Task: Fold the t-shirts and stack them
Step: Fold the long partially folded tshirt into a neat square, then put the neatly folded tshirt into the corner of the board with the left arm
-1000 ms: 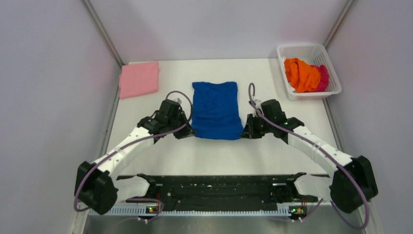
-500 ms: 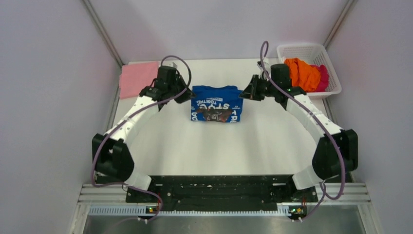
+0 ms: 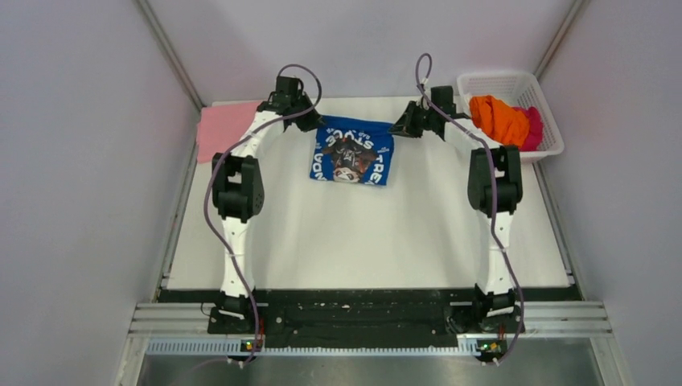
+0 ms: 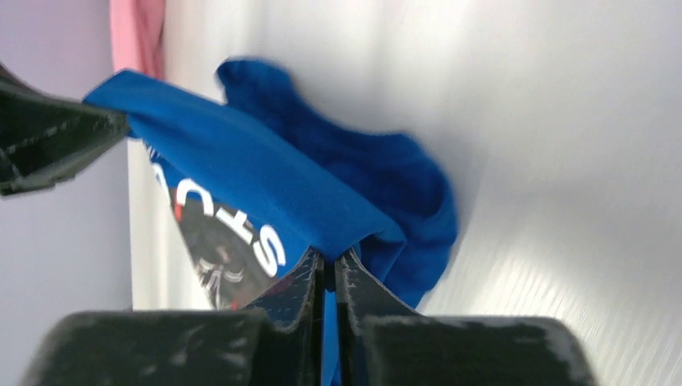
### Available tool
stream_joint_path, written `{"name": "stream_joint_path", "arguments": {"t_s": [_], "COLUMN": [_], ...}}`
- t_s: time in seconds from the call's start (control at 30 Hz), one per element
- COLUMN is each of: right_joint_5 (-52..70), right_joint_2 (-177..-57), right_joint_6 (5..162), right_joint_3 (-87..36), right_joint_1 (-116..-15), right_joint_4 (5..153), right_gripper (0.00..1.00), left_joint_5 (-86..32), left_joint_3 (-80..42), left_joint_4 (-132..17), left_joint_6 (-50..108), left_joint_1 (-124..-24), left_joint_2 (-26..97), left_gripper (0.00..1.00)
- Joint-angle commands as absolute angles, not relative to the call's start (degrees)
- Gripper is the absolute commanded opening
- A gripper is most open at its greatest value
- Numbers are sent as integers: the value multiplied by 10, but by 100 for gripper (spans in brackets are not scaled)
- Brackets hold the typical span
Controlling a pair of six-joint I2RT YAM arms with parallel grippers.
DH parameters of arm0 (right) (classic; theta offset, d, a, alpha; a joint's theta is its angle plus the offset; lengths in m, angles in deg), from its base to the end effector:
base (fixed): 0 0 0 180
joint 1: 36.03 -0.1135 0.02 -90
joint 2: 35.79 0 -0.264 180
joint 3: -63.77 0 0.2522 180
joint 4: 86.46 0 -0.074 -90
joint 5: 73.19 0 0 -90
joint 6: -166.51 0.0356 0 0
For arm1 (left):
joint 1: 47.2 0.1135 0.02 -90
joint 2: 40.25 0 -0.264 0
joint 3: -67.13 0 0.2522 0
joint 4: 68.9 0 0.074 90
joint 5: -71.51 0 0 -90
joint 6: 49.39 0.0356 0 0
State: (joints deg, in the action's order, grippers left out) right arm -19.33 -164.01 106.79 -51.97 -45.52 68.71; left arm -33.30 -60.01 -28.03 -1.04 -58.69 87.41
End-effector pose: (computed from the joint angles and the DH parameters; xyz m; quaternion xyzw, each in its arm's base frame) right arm 0.5008 0.1050 0.2041 0.0183 0.8628 0.4049 0.3022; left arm 0.5027 -0.1115 0.2485 -0.1839 0.8864 -0.2876 0.3125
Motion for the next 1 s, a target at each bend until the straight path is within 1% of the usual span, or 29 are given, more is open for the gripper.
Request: {"name": "stream_joint_path", "arguments": {"t_s": [0.0,0.03,0.07,0.1,0.13,0.17,0.2,0.23,0.3,0.33,0.4,0.43,0.47,0.57,0.67,0.7,0.8,0.87,0.97], "right_joint_5": [-145,-153,-154,-154,-157,-157,-154,-146,-129,-124,-121,-119,-116,-108,-97,-92,-71,-57,-50], "right_joint_2": [-1737,-1771,-1802,-1830,-1838,-1834,-1822,-1804,-1758,-1731,-1682,-1659,-1635,-1568,-1502,-1484,-1435,-1410,-1383], "right_joint_6": [1062,1055,1050,1045,1039,1033,1027,1020,1004,997,988,985,983,981,979,977,970,964,958], "right_joint_3": [-671,-719,-768,-810,-832,-837,-827,-808,-755,-721,-653,-619,-589,-493,-428,-409,-367,-347,-328], "right_joint_1": [-433,-431,-431,-431,-431,-431,-431,-431,-431,-431,-431,-431,-431,-431,-431,-432,-432,-432,-432], "right_joint_4": [678,658,629,603,588,583,584,588,599,606,626,634,642,670,682,685,689,689,688], "right_gripper": [16,19,20,24,33,42,45,47,56,63,80,94,98,99,99,99,99,99,99], "left_joint_5": [-348,-353,-357,-364,-370,-378,-385,-383,-378,-377,-389,-406,-418,-422,-388,-372,-331,-288,-274], "left_joint_3": [-726,-742,-750,-749,-745,-741,-735,-724,-687,-668,-639,-632,-630,-636,-657,-672,-710,-726,-731], "left_joint_4": [-293,-293,-293,-299,-303,-303,-302,-300,-300,-298,-292,-286,-278,-244,-203,-180,-126,-98,-90], "left_joint_6": [-16,-21,-27,-27,-25,-17,-5,4,25,37,56,65,68,83,97,100,106,108,97], "left_joint_1": [-571,-570,-570,-569,-569,-569,-569,-569,-569,-569,-569,-569,-570,-576,-590,-594,-613,-629,-647], "left_joint_2": [972,986,994,996,993,989,982,973,950,940,929,930,935,960,986,997,1020,1027,1036], "left_gripper": [10,14,14,18,28,56,90,98,99,99,99,99,99,99,98,96,85,80,72]}}
